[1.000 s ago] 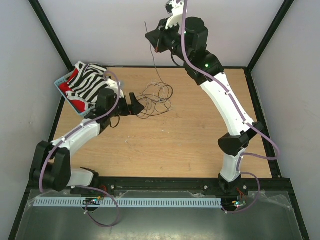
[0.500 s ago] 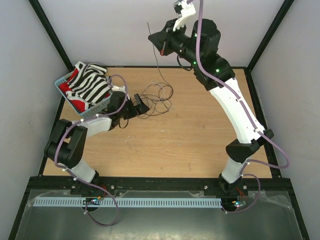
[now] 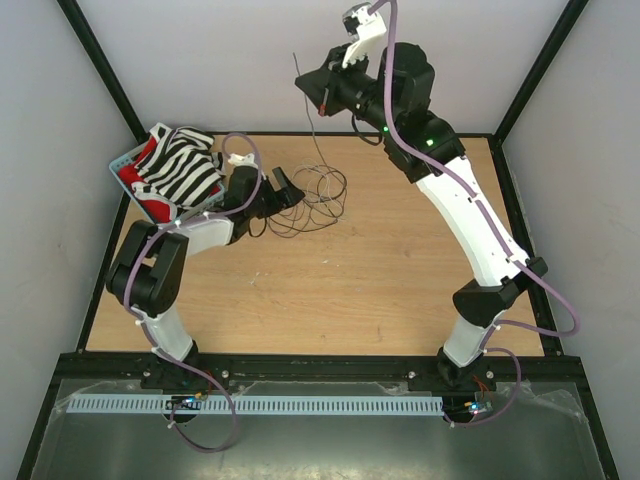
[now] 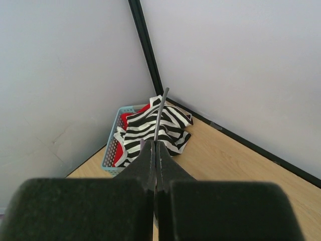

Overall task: Zip-tie the wires
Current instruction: Straighten the cable at the center of the board.

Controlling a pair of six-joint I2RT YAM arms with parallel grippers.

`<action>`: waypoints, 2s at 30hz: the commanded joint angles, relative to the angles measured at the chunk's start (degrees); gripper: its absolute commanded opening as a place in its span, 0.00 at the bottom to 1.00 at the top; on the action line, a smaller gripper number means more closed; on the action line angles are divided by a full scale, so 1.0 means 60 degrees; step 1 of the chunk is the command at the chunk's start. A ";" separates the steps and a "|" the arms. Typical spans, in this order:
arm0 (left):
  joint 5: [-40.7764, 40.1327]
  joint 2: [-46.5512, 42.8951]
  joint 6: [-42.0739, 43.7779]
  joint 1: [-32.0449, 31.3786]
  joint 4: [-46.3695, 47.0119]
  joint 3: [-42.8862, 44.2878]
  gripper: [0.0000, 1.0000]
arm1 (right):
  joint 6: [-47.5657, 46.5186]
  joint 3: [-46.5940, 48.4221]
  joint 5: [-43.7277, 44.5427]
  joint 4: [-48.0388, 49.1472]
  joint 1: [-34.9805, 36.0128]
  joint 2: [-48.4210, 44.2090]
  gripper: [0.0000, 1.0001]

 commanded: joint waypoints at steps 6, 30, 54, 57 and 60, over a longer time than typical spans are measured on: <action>0.0215 0.1166 -0.0174 -0.0056 0.0460 0.0812 0.83 | 0.0043 -0.0271 -0.0080 0.0586 -0.0032 -0.0322 0.00; 0.0371 0.1894 0.0468 -0.0134 0.0740 0.1636 0.51 | -0.0225 -0.0550 0.0020 0.0711 -0.0032 -0.0386 0.00; 0.0293 0.2933 0.0779 -0.0076 0.0739 0.2558 0.41 | -0.0281 -0.1041 -0.0177 0.1015 -0.0032 -0.0558 0.00; 0.0353 0.3063 0.0863 -0.0076 0.0741 0.2708 0.39 | -0.0296 -0.1090 -0.0215 0.1012 -0.0032 -0.0573 0.00; 0.0385 0.3152 0.0960 -0.0054 0.0741 0.2862 0.34 | -0.0309 -0.1171 -0.0249 0.1032 -0.0032 -0.0640 0.00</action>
